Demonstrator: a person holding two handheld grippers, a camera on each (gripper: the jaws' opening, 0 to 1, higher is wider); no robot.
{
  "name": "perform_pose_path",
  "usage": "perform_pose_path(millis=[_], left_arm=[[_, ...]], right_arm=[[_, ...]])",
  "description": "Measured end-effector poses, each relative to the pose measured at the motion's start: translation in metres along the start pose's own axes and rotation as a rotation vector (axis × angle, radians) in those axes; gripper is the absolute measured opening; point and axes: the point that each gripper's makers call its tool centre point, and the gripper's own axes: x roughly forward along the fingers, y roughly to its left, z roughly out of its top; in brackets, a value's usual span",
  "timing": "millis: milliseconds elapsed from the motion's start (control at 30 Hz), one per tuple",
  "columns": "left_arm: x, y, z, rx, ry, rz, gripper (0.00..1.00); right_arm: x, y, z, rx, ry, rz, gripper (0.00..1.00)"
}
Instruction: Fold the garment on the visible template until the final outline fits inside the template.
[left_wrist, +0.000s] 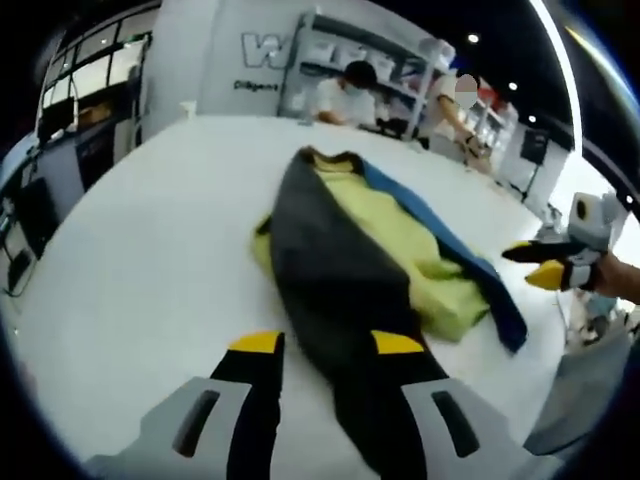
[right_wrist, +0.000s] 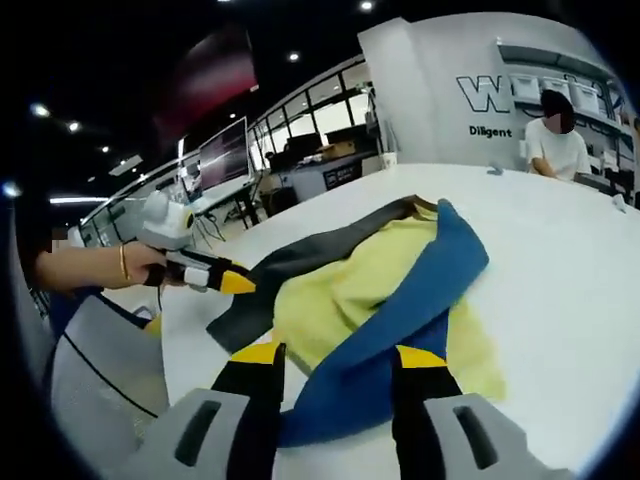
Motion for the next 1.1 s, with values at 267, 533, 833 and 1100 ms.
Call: perform_pose_path(millis=[267,533,833,1100], left_arm=[[-0.002,-0.006,-0.009,-0.023,0.023,-0.007,0.22],[-0.004,-0.01,-0.013,-0.037,0.027,-0.015,0.11],[-0.008,0.0,-0.008,-0.061,0.009,0.005,0.0],[-0.011,0.011,-0.007,-0.05,0.013,0.019,0.0]], right_arm=[[0.003,0.012,-0.028,-0.004,0.079,0.003,0.33],[-0.001,0.017,-0.035,0.004,0.107,-0.005,0.21],[-0.004,0.014,-0.049,0.04,0.139,-0.03,0.0],[-0.01,0.005,-0.052,0.049,0.162,-0.042,0.0]])
